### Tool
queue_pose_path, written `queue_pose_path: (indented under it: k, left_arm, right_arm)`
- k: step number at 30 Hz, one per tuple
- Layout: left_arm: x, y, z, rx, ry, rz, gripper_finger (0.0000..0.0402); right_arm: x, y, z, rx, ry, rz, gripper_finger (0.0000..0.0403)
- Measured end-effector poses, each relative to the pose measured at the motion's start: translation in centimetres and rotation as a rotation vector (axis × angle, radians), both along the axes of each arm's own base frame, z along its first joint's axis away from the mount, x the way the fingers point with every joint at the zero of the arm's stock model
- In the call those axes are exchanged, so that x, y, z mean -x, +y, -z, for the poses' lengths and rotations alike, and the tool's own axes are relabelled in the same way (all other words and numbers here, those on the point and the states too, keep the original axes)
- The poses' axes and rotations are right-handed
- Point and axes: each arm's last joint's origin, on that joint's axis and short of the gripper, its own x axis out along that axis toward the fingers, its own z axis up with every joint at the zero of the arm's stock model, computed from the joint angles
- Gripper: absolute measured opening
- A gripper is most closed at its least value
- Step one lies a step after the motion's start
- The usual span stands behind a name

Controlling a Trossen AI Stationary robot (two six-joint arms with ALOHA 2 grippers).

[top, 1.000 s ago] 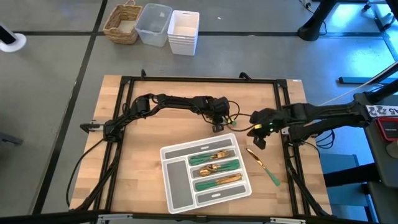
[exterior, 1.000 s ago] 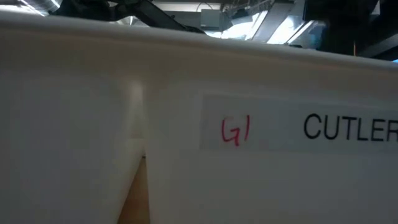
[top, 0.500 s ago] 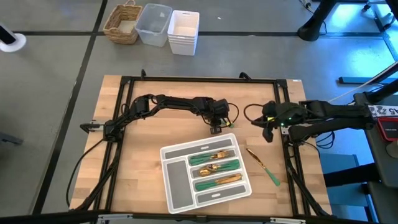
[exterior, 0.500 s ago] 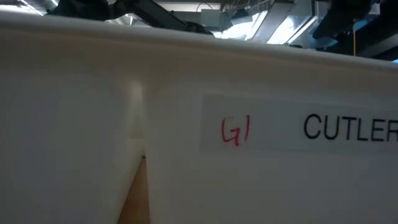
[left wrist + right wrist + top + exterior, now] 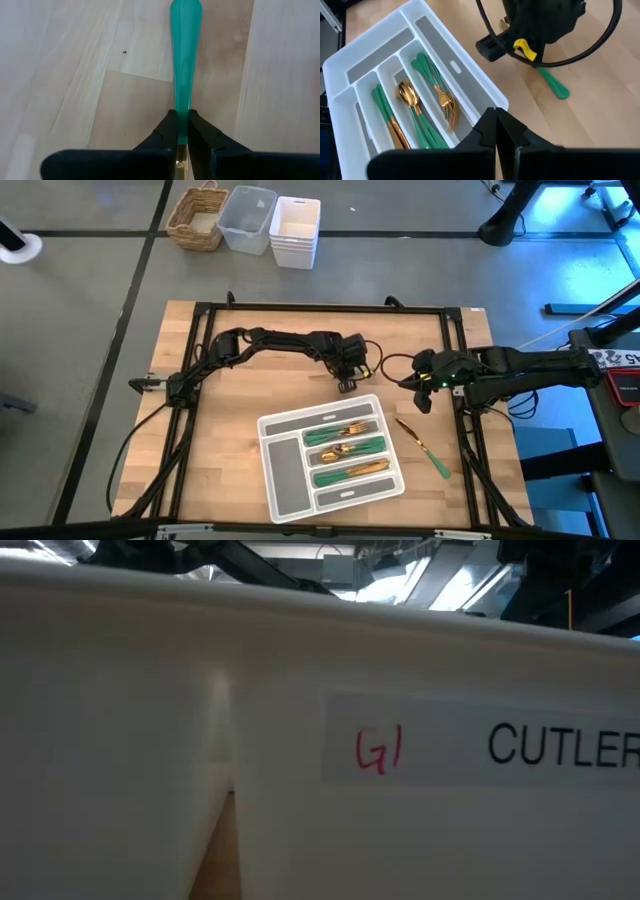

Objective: Sort silverware
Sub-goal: Put the green knife into the white silverware tray

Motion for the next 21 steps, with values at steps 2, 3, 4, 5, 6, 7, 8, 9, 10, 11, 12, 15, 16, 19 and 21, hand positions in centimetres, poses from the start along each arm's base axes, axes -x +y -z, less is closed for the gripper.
queue_pose_path:
  k: [2, 3, 4, 5, 6, 7, 8, 9, 10, 11, 12, 15, 16, 19, 21]
  left_arm:
    - [0.0, 0.2, 0.0, 0.025, -0.012, 0.001, 0.0018]
    - [0.0, 0.3, 0.0, 0.036, -0.021, -0.005, 0.0017]
    - [0.0, 0.4, 0.0, 0.044, -0.028, -0.009, 0.0016]
    - [-0.1, 0.4, -0.1, 0.051, -0.039, -0.011, 0.0014]
    - [-0.1, 0.5, -0.4, 0.056, -0.051, -0.015, 0.0014]
    - [-0.1, 0.6, -0.6, 0.057, -0.062, -0.017, 0.0014]
    - [-0.1, 0.7, -0.9, 0.055, -0.073, -0.018, 0.0015]
    - [-0.1, 0.7, -1.2, 0.053, -0.080, -0.018, 0.0017]
    - [-0.1, 0.7, -1.4, 0.048, -0.085, -0.019, 0.0020]
    - [-0.1, 0.7, -1.7, 0.044, -0.090, -0.020, 0.0021]
    - [-0.1, 0.7, -1.9, 0.043, -0.096, -0.020, 0.0022]
    - [0.0, 0.9, -2.4, 0.040, -0.110, -0.026, 0.0020]
    - [0.0, 0.9, -2.6, 0.039, -0.116, -0.026, 0.0019]
    - [0.0, 1.1, -3.1, 0.033, -0.137, -0.036, 0.0016]
    - [-0.1, 1.1, -3.3, 0.031, -0.145, -0.038, 0.0016]
  right_arm:
    - [0.0, 0.0, 0.0, -0.001, -0.002, 0.000, 0.0001]
    - [0.0, 0.0, 0.0, -0.001, -0.001, 0.000, 0.0001]
    - [0.0, 0.0, 0.0, -0.001, -0.001, 0.000, 0.0001]
    - [0.0, 0.0, 0.0, -0.001, -0.001, 0.000, 0.0001]
    - [0.0, 0.0, 0.0, -0.001, -0.001, 0.001, 0.0001]
    - [0.0, 0.0, 0.0, -0.001, -0.001, 0.002, 0.0001]
    - [0.0, 0.0, 0.0, -0.001, -0.001, 0.002, 0.0001]
    - [0.0, 0.0, 0.0, -0.001, -0.001, 0.002, 0.0001]
    - [0.0, 0.0, 0.0, -0.001, 0.000, 0.001, 0.0001]
    - [0.0, 0.0, 0.0, -0.001, 0.000, 0.002, 0.0001]
    - [0.0, 0.0, 0.0, -0.001, 0.001, 0.002, 0.0001]
    - [0.0, 0.0, 0.0, -0.001, 0.001, 0.002, 0.0001]
    - [0.0, 0.0, 0.0, 0.000, 0.001, 0.002, 0.0001]
    - [0.0, 0.0, 0.0, 0.000, 0.002, 0.003, 0.0001]
    - [0.0, 0.0, 0.0, 0.000, 0.003, 0.003, 0.0001]
